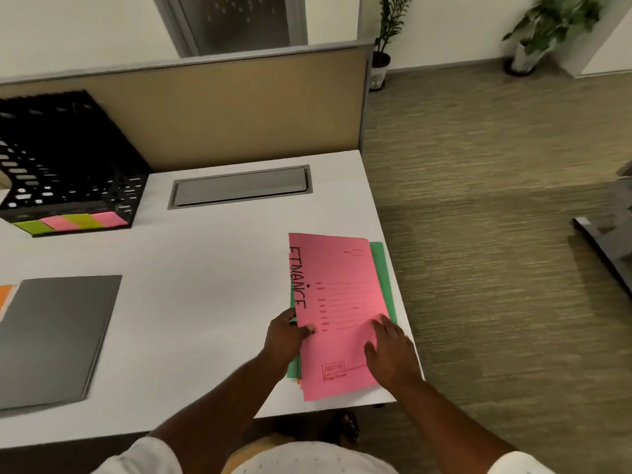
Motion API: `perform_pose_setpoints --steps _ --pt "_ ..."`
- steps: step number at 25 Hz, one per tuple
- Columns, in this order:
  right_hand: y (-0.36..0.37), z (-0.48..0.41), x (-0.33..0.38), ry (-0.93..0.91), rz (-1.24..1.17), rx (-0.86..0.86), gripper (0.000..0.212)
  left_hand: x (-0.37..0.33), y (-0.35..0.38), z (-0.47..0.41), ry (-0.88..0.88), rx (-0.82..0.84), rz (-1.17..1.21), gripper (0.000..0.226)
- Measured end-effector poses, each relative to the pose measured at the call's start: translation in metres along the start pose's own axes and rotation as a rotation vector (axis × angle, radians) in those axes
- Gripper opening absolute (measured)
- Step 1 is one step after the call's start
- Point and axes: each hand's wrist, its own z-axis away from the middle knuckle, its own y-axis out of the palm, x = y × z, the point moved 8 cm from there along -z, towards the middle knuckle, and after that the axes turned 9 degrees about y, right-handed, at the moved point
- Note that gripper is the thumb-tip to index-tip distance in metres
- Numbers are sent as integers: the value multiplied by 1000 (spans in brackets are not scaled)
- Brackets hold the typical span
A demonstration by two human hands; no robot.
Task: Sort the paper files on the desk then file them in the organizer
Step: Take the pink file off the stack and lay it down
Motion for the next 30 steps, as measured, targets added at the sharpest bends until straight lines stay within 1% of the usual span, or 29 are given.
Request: perform_pose_setpoints --steps 3,4,7,10,12,15,18,21,24,26,28,30 --pt "-18 -8 6 10 -92 -136 57 -5 -16 5 24 12 48 39" --pt "-21 -13 9 19 -137 -145 57 -7 -21 5 33 20 54 39" --pt "-26 -19 32 61 -333 -112 59 -9 -47 5 59 14 64 40" --pt "-22 -20 58 190 -662 -53 67 -8 -79 2 57 7 125 39" --pt "-21 -17 77 260 -815 -36 66 -6 -103 3 45 25 152 38" --pt "-9 -16 114 273 -829 -62 64 5 -151 -1 36 47 142 37" --pt "20 -6 166 296 -812 -77 62 22 -212 -11 28 73 105 32" --pt "50 13 218 328 -794 -87 59 38 -272 -20 16 77 40 29" --pt "84 27 273 312 -735 -79 57 57 -334 -29 39 74 -52 30" --pt "104 35 304 300 -658 -57 51 71 -369 -32 62 57 -154 34" --pt "118 41 329 275 -599 -37 46 79 -396 -33 61 26 -240 44" --pt "131 40 346 258 -557 9 45 81 -414 -36 63 12 -293 51"
